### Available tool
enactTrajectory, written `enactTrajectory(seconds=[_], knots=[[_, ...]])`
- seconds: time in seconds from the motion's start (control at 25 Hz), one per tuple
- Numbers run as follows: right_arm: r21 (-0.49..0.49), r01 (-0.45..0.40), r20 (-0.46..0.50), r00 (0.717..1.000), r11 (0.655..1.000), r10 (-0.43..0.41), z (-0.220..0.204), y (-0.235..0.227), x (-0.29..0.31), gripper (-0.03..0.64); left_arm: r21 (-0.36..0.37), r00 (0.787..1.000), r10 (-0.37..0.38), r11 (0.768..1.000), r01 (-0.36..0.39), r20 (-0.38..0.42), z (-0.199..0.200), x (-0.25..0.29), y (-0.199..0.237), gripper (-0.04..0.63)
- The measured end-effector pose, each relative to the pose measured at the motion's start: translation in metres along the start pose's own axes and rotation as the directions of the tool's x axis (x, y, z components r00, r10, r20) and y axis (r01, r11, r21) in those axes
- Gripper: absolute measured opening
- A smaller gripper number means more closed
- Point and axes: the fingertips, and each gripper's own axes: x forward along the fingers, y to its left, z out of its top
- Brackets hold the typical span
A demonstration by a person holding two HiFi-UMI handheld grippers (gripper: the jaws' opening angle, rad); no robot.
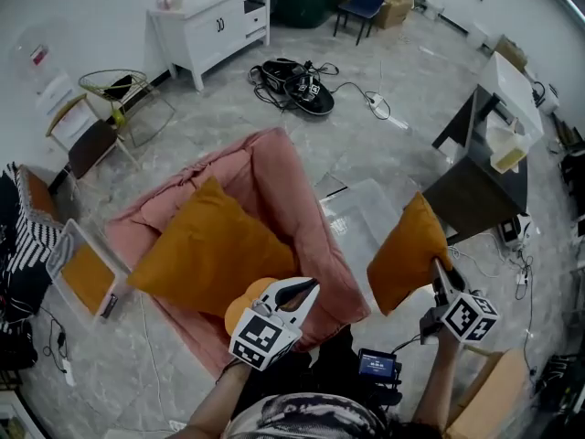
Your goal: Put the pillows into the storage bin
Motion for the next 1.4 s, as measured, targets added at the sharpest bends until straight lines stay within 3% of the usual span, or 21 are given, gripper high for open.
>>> enactTrajectory(seconds=[0.24,0.52,0.84,1.08,1.28,1.36,1.4], knots=[[-0.050,0.073,-0.049,0.996,0.996,-0.075,0.008,-0.073,0.021,0.092,-0.011,1.000,0.013,1.000,-0.013,-0.003,0.010,0.043,-0.009,0.021],[-0.027,-0.021,-0.165,0.986,0.999,0.017,-0.010,-0.148,0.102,0.092,-0.034,0.992,0.110,0.993,-0.112,-0.063,0.002,0.117,-0.019,0.021],[-0.027,-0.129,-0.375,0.920,0.991,0.110,-0.078,-0.216,0.229,0.092,-0.073,0.968,0.214,0.972,-0.225,-0.129,-0.013,0.201,-0.028,0.021],[-0.007,-0.092,-0.490,0.868,0.996,0.077,-0.141,-0.257,0.323,0.095,-0.104,0.929,0.322,0.933,-0.344,-0.181,-0.031,0.225,0.003,0.021],[0.025,-0.049,-0.526,0.849,0.998,0.055,-0.176,-0.287,0.378,0.170,-0.121,0.907,0.368,0.910,-0.396,-0.206,-0.047,0.227,0.013,0.021],[0.074,-0.063,-0.516,0.852,0.995,0.092,-0.177,-0.282,0.389,0.282,-0.145,0.893,0.389,0.893,-0.426,-0.224,-0.056,0.219,0.015,0.021],[0.088,-0.076,-0.511,0.852,0.993,0.111,-0.175,-0.277,0.391,0.288,-0.154,0.887,0.397,0.886,-0.437,-0.235,-0.060,0.215,0.015,0.021]])
